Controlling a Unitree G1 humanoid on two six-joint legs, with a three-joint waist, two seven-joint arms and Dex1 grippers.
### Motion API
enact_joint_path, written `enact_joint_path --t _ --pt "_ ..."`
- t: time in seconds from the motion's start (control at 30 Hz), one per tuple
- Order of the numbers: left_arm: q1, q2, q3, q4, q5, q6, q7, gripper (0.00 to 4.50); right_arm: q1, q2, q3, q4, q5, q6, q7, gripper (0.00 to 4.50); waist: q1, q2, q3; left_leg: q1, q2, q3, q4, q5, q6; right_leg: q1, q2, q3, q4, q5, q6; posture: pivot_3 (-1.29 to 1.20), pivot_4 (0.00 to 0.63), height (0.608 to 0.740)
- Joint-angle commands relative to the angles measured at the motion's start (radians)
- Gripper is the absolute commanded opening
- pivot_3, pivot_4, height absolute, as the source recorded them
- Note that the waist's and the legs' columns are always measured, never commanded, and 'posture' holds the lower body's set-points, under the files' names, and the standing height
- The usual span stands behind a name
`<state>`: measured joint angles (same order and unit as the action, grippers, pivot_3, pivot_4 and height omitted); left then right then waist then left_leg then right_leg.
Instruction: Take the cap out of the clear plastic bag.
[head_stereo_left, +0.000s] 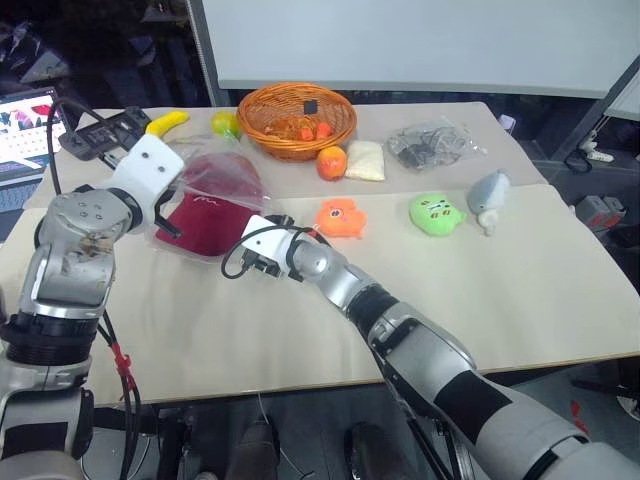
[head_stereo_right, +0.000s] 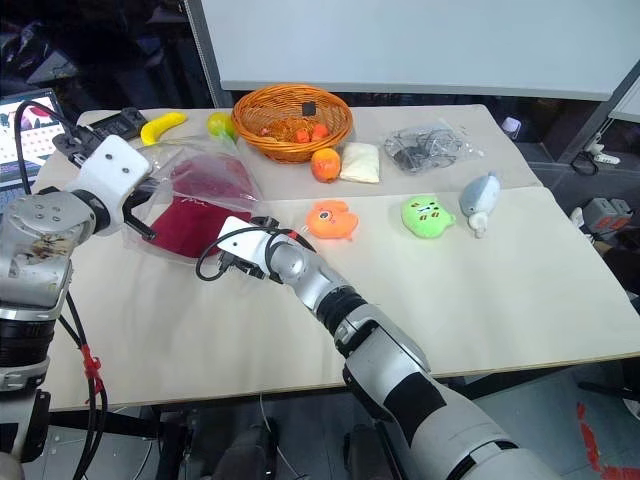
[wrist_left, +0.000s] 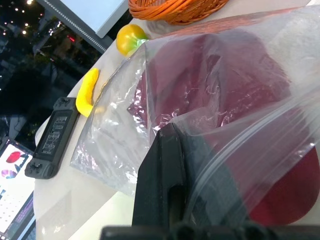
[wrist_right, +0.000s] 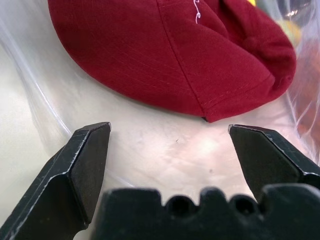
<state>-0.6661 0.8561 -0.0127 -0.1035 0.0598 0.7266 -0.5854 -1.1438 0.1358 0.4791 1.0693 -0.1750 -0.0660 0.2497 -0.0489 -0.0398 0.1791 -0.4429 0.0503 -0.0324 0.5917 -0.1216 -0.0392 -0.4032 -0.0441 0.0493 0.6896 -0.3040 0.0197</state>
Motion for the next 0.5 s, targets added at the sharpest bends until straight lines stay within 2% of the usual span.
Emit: enact_joint_path --t 0.03,0.23,0.5 --pt "-0.025 0.014 0.005 -0.013 0.015 -0.012 -0.002 0.07 -0.097 0.317 -0.028 -0.015 0.031 -0.029 0.007 4.50 0.001 0.000 0.000 0.000 0.000 0.000 0.000 0.000 0.000 0.000 0.000 0.000 0.000 0.000 0.000 0.00 0.150 0.740" --pt "-0.021 0.004 -0.002 -0.018 0.018 -0.004 0.004 0.07 -0.133 0.378 -0.061 -0.073 0.110 -0.036 0.053 4.50 0.001 0.000 0.000 0.000 0.000 0.000 0.000 0.000 -0.001 0.000 0.000 0.000 0.000 0.000 0.000 0.00 0.150 0.740" --pt "-0.007 -0.039 0.011 -0.059 -0.011 0.042 0.004 0.07 -0.132 0.433 0.021 -0.020 0.064 -0.095 0.036 4.50 0.002 0.000 0.000 0.000 0.000 0.000 0.000 0.000 -0.001 0.000 0.000 0.000 0.001 0.000 0.000 0.00 0.150 0.740"
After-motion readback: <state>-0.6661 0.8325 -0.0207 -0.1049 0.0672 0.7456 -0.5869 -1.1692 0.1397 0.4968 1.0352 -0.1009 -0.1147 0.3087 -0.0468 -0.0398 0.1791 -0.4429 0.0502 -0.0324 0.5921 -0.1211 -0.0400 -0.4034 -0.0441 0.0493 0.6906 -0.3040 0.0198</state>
